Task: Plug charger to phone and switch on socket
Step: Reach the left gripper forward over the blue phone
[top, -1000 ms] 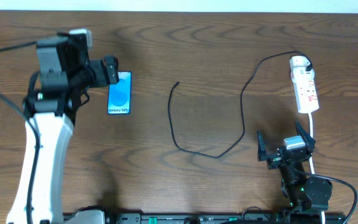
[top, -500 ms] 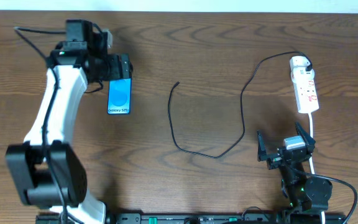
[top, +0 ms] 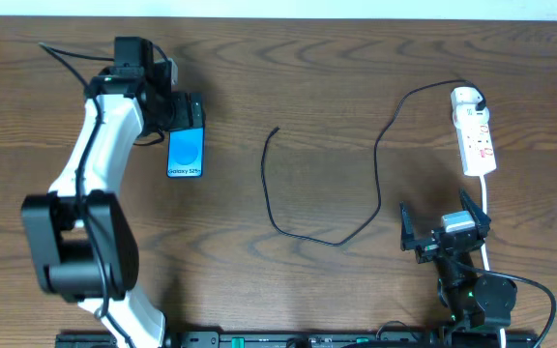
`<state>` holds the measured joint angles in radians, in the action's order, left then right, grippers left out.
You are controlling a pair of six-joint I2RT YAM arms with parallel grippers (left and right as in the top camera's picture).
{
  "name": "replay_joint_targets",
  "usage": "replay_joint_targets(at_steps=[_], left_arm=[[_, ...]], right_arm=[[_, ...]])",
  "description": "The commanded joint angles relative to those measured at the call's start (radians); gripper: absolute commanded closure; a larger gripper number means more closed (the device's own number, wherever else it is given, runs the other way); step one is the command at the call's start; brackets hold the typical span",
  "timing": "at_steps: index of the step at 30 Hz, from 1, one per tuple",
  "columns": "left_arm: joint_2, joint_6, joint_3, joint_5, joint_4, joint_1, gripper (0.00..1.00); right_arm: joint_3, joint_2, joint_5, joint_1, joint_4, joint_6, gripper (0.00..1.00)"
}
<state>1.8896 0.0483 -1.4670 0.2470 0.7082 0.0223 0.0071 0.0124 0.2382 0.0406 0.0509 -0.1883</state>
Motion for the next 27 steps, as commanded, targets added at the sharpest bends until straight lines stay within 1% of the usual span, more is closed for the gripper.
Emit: replay_joint_targets(at_steps=[1,4,15,27], left_arm=[[0.072,-0.015,-0.012,-0.065,-0.007,-0.003,0.04],[0.103,-0.014,-0.012,-0.077,-0.016,-0.009,0.04],[0.159,-0.018,-0.011,-0.216,-0.046,-0.074,0.04],[0.216,-0.018,-0.011,-0.215,-0.074,-0.071,0.04]], right_arm=[[-0.002,-0.006,0.007,-0.011,0.005,0.011,0.01],[-0.002,-0.006,0.007,-0.011,0.005,0.011,0.01],[-0.002,-0.006,0.007,-0.011,0.005,0.011,0.01],[-0.002,-0.006,0.007,-0.011,0.005,0.011,0.01]])
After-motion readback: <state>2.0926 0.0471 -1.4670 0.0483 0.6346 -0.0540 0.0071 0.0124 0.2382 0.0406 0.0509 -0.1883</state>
